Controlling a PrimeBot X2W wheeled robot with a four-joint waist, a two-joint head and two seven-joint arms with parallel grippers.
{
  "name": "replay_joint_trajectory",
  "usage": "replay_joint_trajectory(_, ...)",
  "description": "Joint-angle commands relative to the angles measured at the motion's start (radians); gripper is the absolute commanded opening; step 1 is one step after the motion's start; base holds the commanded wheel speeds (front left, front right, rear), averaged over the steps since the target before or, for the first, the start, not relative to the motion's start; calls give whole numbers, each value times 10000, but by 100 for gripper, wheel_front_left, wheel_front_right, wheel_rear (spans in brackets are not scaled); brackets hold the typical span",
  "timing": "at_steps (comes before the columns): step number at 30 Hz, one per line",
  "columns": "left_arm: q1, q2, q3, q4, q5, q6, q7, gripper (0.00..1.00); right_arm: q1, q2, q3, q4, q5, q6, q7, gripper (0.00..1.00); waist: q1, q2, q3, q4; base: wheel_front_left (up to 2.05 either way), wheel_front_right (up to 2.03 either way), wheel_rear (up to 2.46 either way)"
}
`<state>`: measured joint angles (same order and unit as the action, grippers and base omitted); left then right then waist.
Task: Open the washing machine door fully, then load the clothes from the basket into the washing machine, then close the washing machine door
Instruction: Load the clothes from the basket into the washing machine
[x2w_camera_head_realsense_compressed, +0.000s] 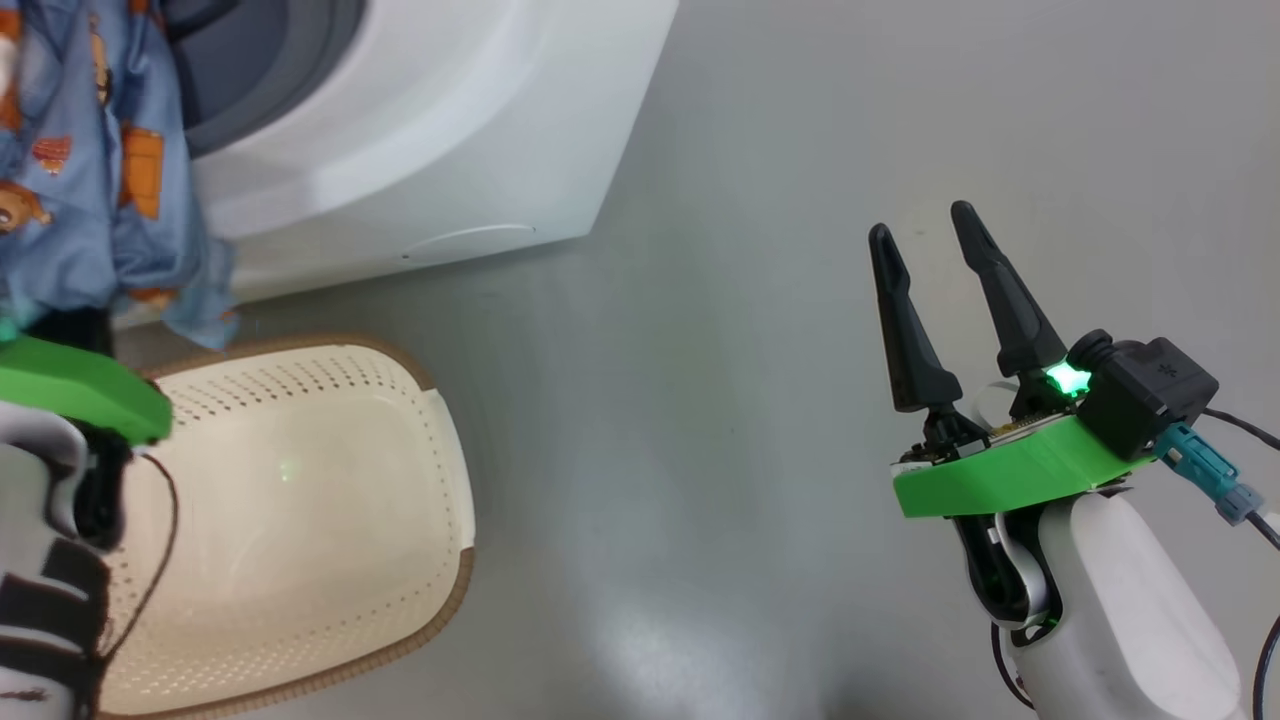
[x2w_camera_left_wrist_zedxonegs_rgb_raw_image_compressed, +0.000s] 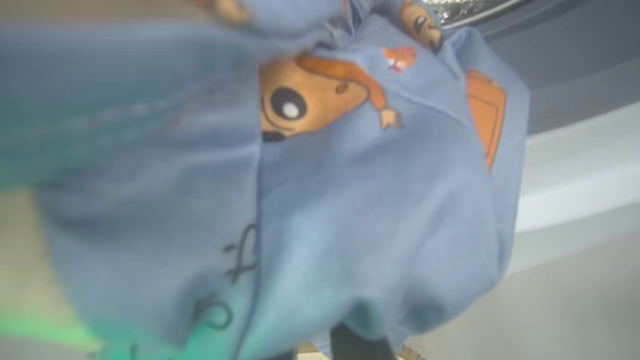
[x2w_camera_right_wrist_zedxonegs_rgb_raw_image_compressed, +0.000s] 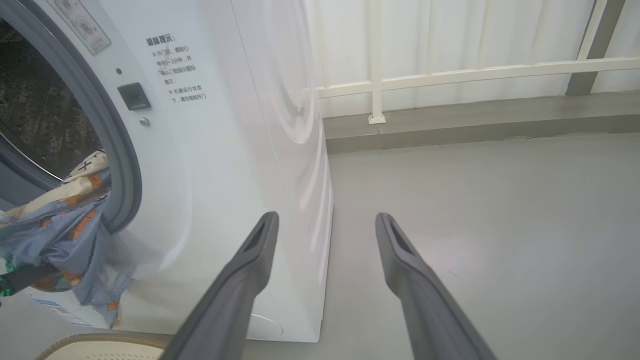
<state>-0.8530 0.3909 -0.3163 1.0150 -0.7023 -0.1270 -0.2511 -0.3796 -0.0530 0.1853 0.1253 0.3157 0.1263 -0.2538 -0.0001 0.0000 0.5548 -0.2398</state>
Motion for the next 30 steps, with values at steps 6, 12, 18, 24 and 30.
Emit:
replay_joint_trajectory(6, 472, 860, 1079, -1703, 795, 396, -106, 0, 286, 27, 202, -161, 96, 44, -80, 100, 1, 0, -272, 121, 0, 0, 0)
replay_joint_trajectory(12, 276, 946, 1456, -2761, 1272, 451, -106, 0, 366, 28, 217, -197, 133, 44, -80, 100, 1, 0, -236, 55, 0, 0, 0)
replay_joint_trajectory(18, -923, 1051, 1193, -2705, 1525, 388, 161, 0, 344, 28, 230, -285, 134, 44, -80, 100, 1, 0, 118, -116, 0, 0, 0)
replay_joint_trajectory(24, -2510, 1106, 870, -1978, 1775, 428, 946, 0, 250, 28, 247, -406, 136, 44, -80, 100, 1, 0, 697, -443, 0, 0, 0)
replay_joint_trajectory(30, -4194, 1328, 666, -986, 2025, 405, 1337, 0, 242, 28, 231, -619, 80, 44, -80, 100, 1, 0, 1400, -928, 0, 0, 0)
